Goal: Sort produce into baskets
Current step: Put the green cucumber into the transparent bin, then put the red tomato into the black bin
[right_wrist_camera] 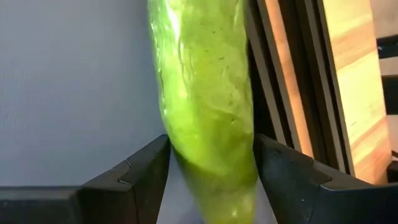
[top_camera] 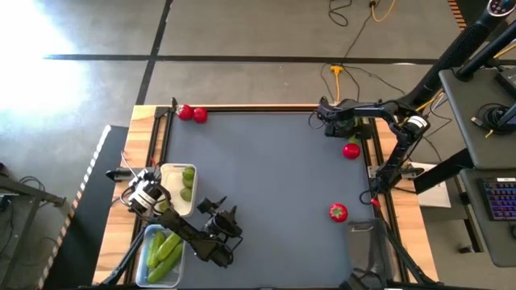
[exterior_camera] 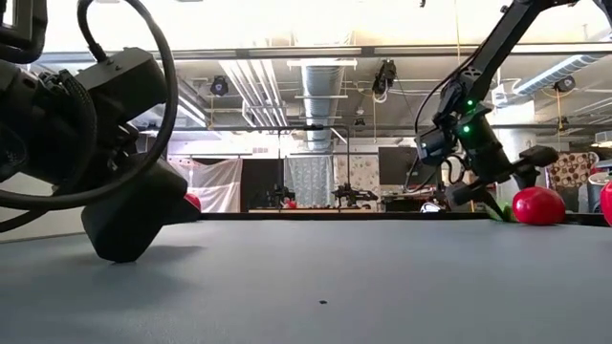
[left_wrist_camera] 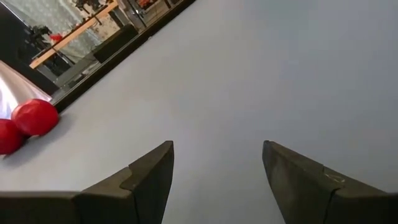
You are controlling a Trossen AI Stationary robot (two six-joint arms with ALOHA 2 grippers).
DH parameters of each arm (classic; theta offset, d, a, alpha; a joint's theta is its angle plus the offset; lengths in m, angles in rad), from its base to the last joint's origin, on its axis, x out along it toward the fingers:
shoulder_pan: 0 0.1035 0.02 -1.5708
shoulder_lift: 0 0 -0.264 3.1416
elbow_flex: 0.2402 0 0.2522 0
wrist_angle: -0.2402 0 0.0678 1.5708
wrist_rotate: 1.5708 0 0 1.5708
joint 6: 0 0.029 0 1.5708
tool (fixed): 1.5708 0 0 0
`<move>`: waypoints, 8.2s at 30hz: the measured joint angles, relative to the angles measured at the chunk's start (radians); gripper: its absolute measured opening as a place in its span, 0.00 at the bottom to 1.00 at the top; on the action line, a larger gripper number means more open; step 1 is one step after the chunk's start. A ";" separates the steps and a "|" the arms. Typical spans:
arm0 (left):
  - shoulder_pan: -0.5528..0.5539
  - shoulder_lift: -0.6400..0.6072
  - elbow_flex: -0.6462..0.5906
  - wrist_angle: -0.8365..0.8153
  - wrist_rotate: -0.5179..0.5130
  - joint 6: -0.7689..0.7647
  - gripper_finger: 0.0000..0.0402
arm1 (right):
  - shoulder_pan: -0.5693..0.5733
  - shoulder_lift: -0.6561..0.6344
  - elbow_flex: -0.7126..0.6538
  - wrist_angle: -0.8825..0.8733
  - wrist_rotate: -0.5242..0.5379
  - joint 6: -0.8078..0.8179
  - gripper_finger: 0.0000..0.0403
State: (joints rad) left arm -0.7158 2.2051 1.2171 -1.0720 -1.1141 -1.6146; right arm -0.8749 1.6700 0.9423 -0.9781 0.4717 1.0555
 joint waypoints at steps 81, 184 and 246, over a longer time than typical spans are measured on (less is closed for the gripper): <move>0.155 -0.184 0.078 0.917 0.451 1.206 0.73 | 1.492 0.000 0.170 0.556 -0.158 -0.477 0.75; -0.478 -0.614 0.097 -0.235 1.024 -0.279 0.70 | 1.596 0.007 0.137 0.573 0.169 -0.242 0.65; -0.017 -0.589 0.097 0.010 0.006 0.508 0.69 | 1.439 -0.059 0.359 -0.424 -0.228 0.120 0.92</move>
State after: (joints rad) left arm -0.7330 1.6163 1.3140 -1.0618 -1.1079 -1.1068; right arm 0.5642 1.6108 1.3012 -1.4018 0.2441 1.1757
